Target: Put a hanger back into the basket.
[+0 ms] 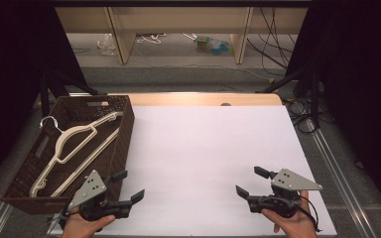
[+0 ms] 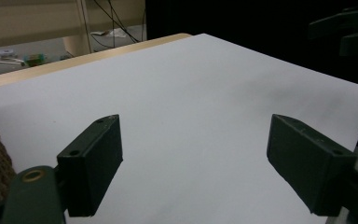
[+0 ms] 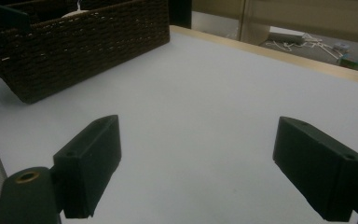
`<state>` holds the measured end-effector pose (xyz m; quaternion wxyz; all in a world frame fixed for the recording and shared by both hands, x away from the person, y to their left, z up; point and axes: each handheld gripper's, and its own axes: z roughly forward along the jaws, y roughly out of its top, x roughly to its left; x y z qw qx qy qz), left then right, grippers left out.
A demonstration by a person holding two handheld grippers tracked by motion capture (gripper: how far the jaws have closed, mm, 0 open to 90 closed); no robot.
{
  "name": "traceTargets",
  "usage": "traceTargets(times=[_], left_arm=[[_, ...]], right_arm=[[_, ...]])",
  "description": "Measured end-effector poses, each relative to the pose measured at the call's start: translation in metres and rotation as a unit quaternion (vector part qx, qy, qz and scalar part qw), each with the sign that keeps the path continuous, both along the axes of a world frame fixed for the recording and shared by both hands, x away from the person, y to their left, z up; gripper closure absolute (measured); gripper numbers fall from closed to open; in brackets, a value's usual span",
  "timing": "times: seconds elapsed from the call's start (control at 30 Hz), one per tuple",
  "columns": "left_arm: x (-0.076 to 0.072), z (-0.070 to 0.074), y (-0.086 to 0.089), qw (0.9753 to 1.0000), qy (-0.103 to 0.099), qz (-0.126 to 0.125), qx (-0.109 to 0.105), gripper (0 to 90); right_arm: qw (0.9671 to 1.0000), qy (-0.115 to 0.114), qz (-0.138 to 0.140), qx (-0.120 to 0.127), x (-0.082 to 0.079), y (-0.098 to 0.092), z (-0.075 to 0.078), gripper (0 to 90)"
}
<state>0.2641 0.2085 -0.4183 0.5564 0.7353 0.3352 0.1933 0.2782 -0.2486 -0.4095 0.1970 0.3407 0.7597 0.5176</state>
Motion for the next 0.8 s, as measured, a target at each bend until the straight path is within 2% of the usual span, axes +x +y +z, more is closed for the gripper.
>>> traceTargets(times=[0.03,0.1,0.23,0.3,0.37,0.53,0.67,0.8], left_arm=[[-0.0008,-0.0002,0.0017,0.9999,-0.001,0.008,-0.012,18.0],[-0.0008,0.0005,0.0035,0.9999,-0.005,0.011,-0.008,17.9],[-0.0013,0.001,0.007,0.9998,-0.004,0.016,-0.014,18.2],[-0.0014,0.0009,0.0068,0.9998,-0.005,0.011,-0.013,18.0],[-0.0011,0.0007,0.0072,0.9998,-0.008,0.012,-0.012,18.1],[-0.0003,0.0005,0.0089,0.9998,-0.007,0.015,-0.014,17.6],[-0.0001,0.0003,0.0089,0.9998,-0.007,0.015,-0.013,17.6],[0.0001,0.0002,0.0089,0.9998,-0.007,0.015,-0.015,17.5]], right_arm=[[1.0,-0.005,0.0,0.001,-0.001,-0.0015,0.0005,15.9],[1.0,-0.004,-0.003,0.007,-0.0026,-0.0026,0.0011,15.9],[0.9999,-0.003,-0.003,0.012,-0.0074,-0.0055,0.0004,15.9],[0.9998,-0.011,-0.003,0.014,-0.006,-0.0053,-0.0016,15.9],[0.9998,-0.007,-0.01,0.013,-0.0069,-0.0051,-0.0013,15.9],[0.9999,0.002,-0.001,0.01,-0.0067,-0.0051,-0.0011,15.9],[0.9999,-0.007,0.001,0.01,-0.005,-0.0048,-0.0022,15.9],[0.9999,-0.007,-0.002,0.011,-0.0046,-0.0045,-0.0024,15.9]])
